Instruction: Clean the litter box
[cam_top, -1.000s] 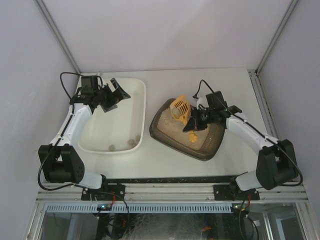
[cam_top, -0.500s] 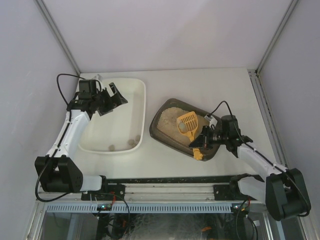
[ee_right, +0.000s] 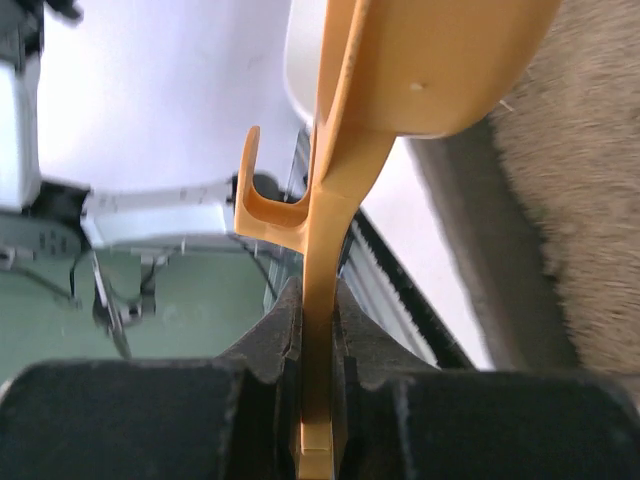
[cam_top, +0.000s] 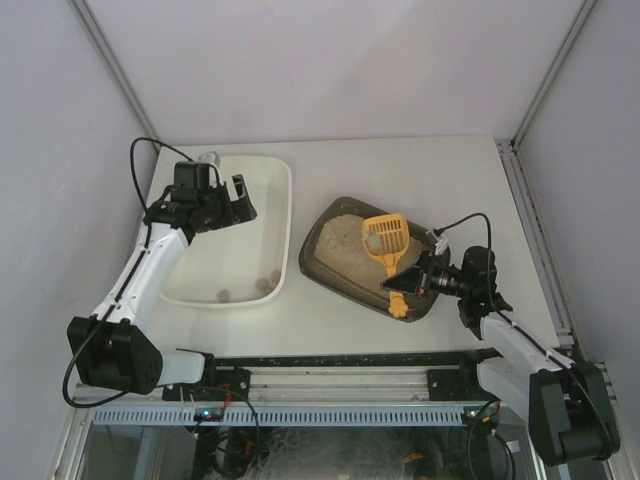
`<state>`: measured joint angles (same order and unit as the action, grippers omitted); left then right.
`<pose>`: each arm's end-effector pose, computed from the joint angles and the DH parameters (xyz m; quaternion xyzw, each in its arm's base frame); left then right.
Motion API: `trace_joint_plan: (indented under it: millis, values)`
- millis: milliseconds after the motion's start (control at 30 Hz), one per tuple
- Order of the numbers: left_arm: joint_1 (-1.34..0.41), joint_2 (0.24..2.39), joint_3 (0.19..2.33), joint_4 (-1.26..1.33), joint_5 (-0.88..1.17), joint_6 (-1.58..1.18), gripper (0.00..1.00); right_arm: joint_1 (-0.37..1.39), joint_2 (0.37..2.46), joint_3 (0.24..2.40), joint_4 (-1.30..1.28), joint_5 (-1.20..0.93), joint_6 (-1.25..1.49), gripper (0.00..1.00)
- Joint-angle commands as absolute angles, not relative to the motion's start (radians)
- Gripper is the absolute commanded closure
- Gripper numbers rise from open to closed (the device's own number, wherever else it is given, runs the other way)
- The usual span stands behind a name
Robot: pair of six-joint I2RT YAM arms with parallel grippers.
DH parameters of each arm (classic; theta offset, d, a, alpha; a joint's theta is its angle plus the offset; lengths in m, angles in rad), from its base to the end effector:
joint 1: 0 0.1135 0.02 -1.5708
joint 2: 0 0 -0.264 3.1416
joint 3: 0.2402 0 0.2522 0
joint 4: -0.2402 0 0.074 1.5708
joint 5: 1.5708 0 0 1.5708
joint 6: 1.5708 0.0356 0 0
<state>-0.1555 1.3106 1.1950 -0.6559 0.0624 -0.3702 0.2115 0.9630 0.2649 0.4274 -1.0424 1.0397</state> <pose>0.2771 -0.0457 0.3236 -0.0866 0.9167 -0.1288 0.3681 0.1735 0.0687 0.1941 0.0019 0.7533 0.6287 0.1934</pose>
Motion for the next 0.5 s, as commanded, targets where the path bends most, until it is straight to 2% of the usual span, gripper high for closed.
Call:
trace_joint_plan:
  millis: [0,67,233,367,467]
  values:
    - [-0.166,1.268,1.194,-0.647,0.027,-0.322,0.00,0.167,0.958,0.259,0.430,-1.003,1.024,1.00]
    - [-0.168,1.271,1.194,-0.648,0.026,-0.319,0.00,0.234,0.980,0.293,0.403,-0.983,0.996,1.00]
    - [-0.174,1.274,1.196,-0.652,0.029,-0.311,0.00,0.143,1.019,0.281,0.452,-1.012,1.011,1.00]
    - [-0.176,1.276,1.200,-0.655,0.022,-0.299,0.00,0.247,1.068,0.332,0.435,-0.983,0.990,1.00]
    - [-0.175,1.288,1.223,-0.677,-0.002,-0.286,0.00,0.164,1.094,0.282,0.559,-1.009,1.062,1.00]
